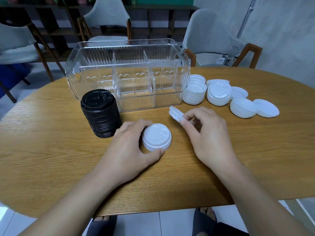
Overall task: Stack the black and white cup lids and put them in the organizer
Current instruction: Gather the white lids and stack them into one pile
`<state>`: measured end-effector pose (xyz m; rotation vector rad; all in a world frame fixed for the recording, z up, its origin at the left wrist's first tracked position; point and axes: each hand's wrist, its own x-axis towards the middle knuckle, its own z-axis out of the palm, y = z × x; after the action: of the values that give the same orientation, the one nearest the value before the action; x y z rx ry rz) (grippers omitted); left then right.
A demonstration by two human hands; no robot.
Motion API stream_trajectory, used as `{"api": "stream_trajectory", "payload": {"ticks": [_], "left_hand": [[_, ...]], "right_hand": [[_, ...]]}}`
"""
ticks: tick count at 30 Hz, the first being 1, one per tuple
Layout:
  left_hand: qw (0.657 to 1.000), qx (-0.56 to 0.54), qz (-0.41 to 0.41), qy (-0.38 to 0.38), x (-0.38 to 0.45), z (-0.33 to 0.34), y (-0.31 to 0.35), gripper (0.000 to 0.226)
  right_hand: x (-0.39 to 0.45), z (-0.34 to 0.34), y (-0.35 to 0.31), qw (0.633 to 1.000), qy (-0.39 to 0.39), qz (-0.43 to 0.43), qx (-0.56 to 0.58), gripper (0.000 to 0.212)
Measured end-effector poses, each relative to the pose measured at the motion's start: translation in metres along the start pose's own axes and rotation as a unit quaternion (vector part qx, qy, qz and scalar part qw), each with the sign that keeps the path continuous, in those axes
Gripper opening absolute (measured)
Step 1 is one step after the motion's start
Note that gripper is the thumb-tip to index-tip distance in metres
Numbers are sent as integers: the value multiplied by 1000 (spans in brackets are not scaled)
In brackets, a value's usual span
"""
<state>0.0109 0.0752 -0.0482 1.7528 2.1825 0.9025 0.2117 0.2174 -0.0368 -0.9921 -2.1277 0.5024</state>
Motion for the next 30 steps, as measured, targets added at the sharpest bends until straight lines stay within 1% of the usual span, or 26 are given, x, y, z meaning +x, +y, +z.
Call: {"api": "stream_trajectory", "payload": {"ticks": [2, 4, 6, 9, 10, 12, 13, 15, 18, 21, 22, 25, 27, 28, 30], "left_hand": [[1000, -1, 1, 2, 0, 0, 0, 74], [1000, -1, 1, 5, 0, 0, 0, 84], [1000, -12, 1, 8, 1, 0, 2, 97], [997, -72, -1, 35, 4, -5, 8, 113], [994, -96, 6, 48, 5, -7, 10, 114], [988, -130, 28, 75, 7, -9, 14, 110], [985, -141, 38, 88, 7, -9, 16, 105], [980, -160, 48, 107, 7, -9, 19, 92], [975, -180, 47, 120, 7, -8, 18, 78], [971, -207, 48, 113, 8, -8, 12, 73], [968, -221, 45, 108, 9, -7, 10, 73], [960, -262, 31, 92, 9, -5, 5, 77], [949, -304, 27, 76, 9, -5, 3, 80], [945, -318, 31, 69, 10, -5, 2, 81], [944, -324, 43, 52, 9, -7, 1, 80]], "right_hand": [[-1, -5, -8, 995, 5, 38, 95, 8], [-2, -8, -14, 977, 3, 69, 200, 9], [-2, -8, -18, 949, -6, 102, 298, 11], [-4, -2, -21, 887, -50, 158, 430, 12], [-4, 0, -23, 868, -65, 170, 461, 13], [-7, 3, -26, 837, -90, 184, 507, 16], [-7, 4, -28, 827, -99, 190, 520, 21], [-7, 5, -29, 819, -115, 194, 528, 27], [-9, 5, -28, 824, -144, 186, 515, 27], [-8, -2, -26, 856, -157, 158, 467, 22], [-7, -4, -26, 869, -156, 141, 447, 25], [-5, -10, -22, 914, -140, 85, 370, 56], [-5, -11, -21, 931, -145, 53, 330, 72], [-5, -11, -21, 940, -151, 37, 304, 76], [-6, -12, -21, 960, -156, 2, 234, 78]]}}
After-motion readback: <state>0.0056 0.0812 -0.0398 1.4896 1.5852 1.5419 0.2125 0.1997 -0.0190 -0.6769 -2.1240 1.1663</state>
